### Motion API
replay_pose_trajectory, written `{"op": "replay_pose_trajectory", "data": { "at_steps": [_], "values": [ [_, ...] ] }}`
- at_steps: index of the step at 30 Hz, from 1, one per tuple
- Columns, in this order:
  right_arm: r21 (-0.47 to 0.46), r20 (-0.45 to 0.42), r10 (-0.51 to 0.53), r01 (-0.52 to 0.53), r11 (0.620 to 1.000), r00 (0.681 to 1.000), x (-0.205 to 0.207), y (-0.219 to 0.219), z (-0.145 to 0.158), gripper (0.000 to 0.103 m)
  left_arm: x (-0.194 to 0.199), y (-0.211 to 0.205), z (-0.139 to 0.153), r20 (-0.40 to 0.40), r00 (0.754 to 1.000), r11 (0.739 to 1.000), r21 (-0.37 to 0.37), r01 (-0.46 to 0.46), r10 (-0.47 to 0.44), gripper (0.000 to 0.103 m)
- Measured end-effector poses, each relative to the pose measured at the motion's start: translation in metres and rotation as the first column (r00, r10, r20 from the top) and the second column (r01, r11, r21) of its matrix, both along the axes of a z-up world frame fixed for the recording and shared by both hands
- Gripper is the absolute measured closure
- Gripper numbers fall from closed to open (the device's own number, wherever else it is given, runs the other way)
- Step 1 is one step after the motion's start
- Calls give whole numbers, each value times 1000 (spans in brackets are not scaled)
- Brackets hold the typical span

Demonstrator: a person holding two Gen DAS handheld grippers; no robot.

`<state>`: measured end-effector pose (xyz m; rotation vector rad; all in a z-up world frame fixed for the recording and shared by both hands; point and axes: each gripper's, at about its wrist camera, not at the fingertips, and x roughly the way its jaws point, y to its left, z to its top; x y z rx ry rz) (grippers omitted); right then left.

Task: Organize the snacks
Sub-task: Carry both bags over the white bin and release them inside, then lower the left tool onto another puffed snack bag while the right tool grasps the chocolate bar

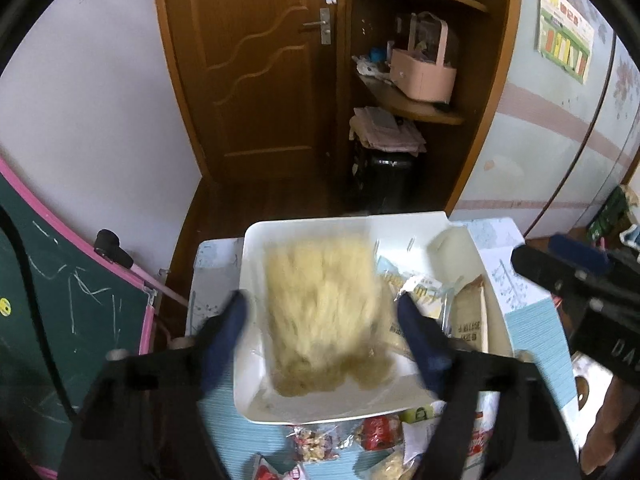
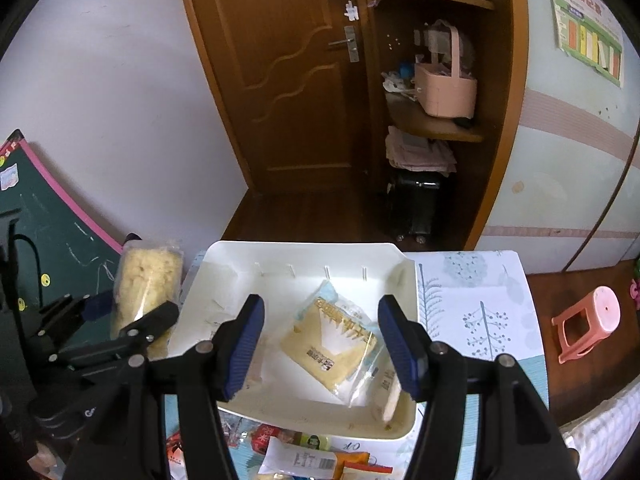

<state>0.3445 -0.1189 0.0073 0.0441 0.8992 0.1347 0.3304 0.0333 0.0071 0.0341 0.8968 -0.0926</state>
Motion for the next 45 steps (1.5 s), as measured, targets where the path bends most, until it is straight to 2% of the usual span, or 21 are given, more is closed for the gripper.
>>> {"op": "replay_pose_trajectory", "data": {
  "at_steps": [3, 6, 11, 20, 28, 31, 36, 45],
  "values": [
    [-5, -1, 6, -6, 1000, 1000, -2, 2, -1, 43, -3, 1, 6, 32, 999, 1000, -17, -5, 5, 5],
    [-5, -1, 7, -7, 1000, 1000, -5, 2, -3, 43, -3, 0, 6, 21, 1000, 1000, -23, 1, -1, 5],
    [-4, -13, 6, -6, 1000, 1000, -7, 0, -7, 43, -6, -8, 0, 3, 1000, 1000, 16, 21, -21, 5],
    [-29, 11, -19, 20, 999, 1000, -17, -5, -18, 43, -19, -16, -8, -1, 999, 998, 27, 51, -51, 5],
    [-52, 64, 16, -13, 999, 998, -39, -3, -19, 43, -34, -21, -10, -1, 998, 996, 59, 65, -65, 5],
    [-81, 68, 34, -28, 996, 997, -49, -2, -16, 43, -42, -21, -5, 11, 998, 996, 58, 63, -63, 5],
    [-40, 42, 31, -29, 999, 999, -63, -13, -7, 43, -62, -22, 8, 29, 997, 996, 43, 72, -74, 5],
    [-56, 80, -3, 7, 998, 997, -113, -37, 12, 42, -117, -36, 25, 11, 990, 990, 42, 138, -138, 5]
  ]
}}
